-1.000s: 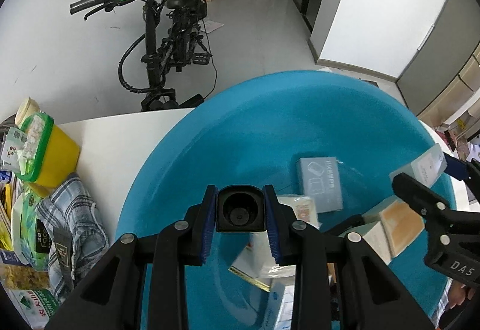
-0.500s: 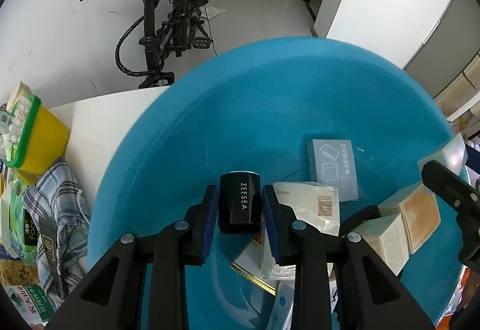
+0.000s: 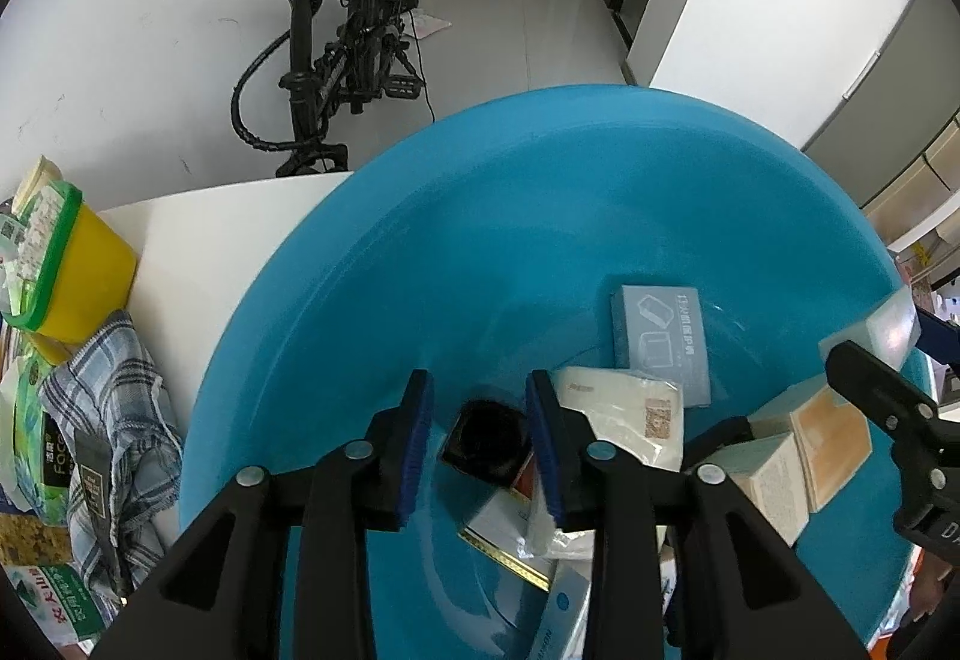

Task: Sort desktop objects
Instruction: 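Lower the right tool into the basin and release the green box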

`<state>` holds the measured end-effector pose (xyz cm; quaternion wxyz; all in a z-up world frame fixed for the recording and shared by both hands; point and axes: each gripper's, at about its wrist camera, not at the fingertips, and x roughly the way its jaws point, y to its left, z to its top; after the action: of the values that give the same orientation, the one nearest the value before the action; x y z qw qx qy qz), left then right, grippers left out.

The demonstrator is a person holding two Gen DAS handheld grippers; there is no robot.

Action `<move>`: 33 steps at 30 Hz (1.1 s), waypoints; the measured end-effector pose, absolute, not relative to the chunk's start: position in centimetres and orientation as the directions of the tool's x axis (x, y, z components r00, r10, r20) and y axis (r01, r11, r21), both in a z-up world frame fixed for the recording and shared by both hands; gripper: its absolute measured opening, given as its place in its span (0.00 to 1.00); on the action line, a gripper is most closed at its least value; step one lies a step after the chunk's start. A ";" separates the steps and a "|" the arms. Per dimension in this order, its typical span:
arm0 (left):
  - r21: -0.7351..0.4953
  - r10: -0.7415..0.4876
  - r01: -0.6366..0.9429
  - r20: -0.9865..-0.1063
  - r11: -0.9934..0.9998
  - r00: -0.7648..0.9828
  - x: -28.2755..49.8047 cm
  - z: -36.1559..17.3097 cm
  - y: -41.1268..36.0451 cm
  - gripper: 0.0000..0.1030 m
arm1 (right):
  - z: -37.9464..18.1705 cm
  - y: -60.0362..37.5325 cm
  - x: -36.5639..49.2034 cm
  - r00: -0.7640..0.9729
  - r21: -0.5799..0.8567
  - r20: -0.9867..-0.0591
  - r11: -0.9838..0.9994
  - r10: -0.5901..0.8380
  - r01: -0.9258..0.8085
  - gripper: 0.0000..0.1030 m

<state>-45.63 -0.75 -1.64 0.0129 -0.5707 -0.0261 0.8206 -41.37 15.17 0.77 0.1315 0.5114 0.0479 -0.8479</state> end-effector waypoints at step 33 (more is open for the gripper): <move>-0.038 0.020 0.027 -0.874 -0.999 -0.485 -42.8 2.9 -3.2 0.85 | -2.4 12.2 -43.2 -0.370 0.036 -0.918 -0.957 -0.145 0.287 0.77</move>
<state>-42.82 -3.16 2.89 -0.0021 -0.5074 -0.0235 0.8614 -43.23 12.24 -2.44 0.1308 0.5460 0.0650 -0.8250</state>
